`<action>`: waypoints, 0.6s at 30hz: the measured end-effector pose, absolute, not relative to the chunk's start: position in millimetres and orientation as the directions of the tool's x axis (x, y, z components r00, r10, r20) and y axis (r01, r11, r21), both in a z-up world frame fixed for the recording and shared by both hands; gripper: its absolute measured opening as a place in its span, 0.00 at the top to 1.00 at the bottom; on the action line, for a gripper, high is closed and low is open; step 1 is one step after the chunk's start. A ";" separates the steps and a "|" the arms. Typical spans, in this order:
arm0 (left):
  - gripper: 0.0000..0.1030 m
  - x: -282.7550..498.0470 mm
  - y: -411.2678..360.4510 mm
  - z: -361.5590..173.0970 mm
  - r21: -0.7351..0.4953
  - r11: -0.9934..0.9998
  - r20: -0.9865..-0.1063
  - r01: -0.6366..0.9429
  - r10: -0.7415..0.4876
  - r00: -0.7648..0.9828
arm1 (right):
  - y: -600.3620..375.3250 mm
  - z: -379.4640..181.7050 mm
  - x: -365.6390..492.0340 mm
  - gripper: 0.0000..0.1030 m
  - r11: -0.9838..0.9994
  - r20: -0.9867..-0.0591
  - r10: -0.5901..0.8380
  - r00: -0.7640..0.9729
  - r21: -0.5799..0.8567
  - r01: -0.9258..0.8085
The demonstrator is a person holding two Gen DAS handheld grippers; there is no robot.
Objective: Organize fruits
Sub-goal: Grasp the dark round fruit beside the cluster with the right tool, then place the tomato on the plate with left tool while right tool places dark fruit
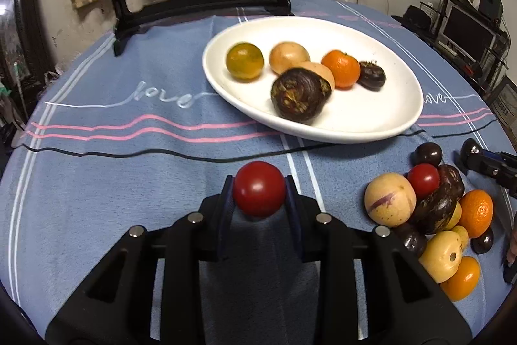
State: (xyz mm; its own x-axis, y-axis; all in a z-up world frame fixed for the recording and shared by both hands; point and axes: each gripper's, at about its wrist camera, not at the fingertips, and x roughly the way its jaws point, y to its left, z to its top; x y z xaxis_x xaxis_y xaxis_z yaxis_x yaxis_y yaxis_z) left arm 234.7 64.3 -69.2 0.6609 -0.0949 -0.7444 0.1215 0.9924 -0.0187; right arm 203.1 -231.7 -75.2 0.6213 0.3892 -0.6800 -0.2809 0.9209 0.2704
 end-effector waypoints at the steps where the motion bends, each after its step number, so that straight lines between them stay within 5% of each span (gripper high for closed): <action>1: 0.70 230.9 64.9 -63.9 -0.017 0.993 -0.731 0.119 -0.094 0.676 | -233.5 -72.1 201.7 0.70 0.918 -0.668 0.395 0.630 0.277 -0.282; 11: 0.70 257.6 51.6 -5.6 -0.073 0.989 -0.665 0.131 -0.146 0.733 | -218.9 -14.1 222.6 0.70 0.883 -0.567 0.469 0.677 0.322 -0.342; 18: 0.70 274.6 -9.1 -18.4 -0.037 0.965 -0.689 0.259 -0.212 0.693 | -185.7 0.0 276.9 0.70 0.882 -0.570 0.472 0.673 0.306 -0.359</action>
